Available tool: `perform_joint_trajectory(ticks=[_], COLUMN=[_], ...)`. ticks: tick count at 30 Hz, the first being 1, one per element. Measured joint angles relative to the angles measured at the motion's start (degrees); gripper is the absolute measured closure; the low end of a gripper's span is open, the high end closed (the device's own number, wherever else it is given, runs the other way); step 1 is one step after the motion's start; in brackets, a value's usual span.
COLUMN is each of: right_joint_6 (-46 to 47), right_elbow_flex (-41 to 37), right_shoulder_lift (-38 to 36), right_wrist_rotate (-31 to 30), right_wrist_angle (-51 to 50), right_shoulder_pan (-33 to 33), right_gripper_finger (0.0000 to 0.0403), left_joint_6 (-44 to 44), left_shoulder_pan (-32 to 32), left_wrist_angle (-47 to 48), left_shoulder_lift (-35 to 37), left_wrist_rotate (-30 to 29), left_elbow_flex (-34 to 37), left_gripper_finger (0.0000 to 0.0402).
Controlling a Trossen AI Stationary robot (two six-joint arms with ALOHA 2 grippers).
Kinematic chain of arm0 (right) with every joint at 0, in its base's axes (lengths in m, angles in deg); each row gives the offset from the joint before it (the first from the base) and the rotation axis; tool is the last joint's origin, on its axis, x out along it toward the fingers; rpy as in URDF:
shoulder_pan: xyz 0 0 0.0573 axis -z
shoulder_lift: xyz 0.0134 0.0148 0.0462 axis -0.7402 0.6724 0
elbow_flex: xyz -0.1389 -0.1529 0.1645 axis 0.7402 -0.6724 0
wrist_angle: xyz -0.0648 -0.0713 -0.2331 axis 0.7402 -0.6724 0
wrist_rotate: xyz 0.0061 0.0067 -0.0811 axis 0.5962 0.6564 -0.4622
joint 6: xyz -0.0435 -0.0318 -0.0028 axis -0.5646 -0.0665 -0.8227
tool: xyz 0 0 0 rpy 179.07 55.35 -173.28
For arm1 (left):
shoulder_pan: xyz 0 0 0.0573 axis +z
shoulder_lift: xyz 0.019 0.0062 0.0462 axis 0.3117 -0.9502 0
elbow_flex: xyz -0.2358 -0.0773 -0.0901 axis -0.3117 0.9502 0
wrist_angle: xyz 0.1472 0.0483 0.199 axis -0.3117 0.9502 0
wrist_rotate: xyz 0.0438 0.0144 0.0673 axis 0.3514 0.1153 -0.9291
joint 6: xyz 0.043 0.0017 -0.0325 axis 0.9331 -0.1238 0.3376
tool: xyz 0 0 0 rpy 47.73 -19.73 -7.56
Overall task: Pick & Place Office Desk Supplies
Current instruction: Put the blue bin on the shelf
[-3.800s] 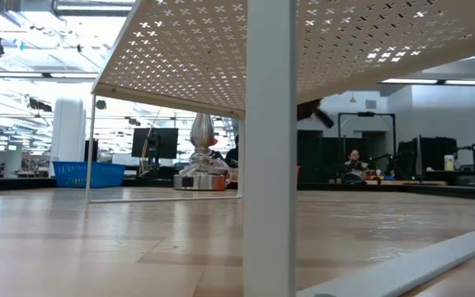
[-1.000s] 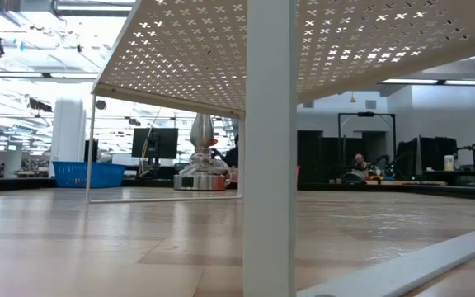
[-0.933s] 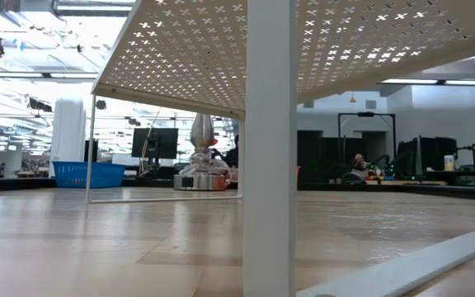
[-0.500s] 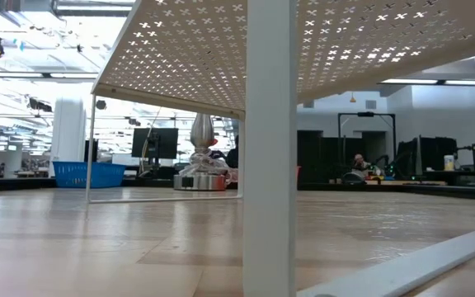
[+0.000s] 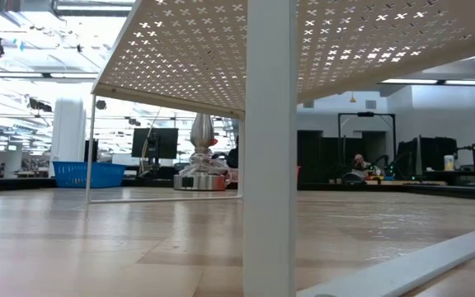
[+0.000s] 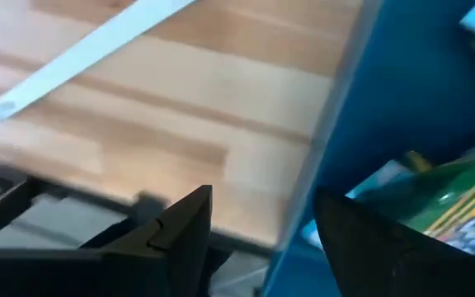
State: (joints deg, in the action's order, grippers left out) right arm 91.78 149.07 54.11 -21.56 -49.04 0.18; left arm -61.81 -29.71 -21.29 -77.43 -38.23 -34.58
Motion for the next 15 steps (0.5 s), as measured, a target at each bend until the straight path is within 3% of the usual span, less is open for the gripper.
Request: perform_joint_trajectory(ticks=[8, 15], right_joint_6=[0.0, -0.2], right_elbow_flex=[1.3, 1.3], right_shoulder_lift=[5.2, 10.1], right_wrist_rotate=[1.3, 1.3], right_wrist_angle=[-6.5, -4.1], right_shoulder_pan=[-0.7, -0.9], right_gripper_finger=[0.0195, 0.0196], left_joint_6=[-1.2, -1.2], left_shoulder_pan=[0.0, 0.0], left_wrist_angle=[-3.7, -6.9], left_shoulder_lift=[0.0, 0.0], left_wrist_rotate=[3.9, 5.1], left_elbow_flex=[0.0, 0.0], left_gripper_finger=[0.0270, 0.0270])
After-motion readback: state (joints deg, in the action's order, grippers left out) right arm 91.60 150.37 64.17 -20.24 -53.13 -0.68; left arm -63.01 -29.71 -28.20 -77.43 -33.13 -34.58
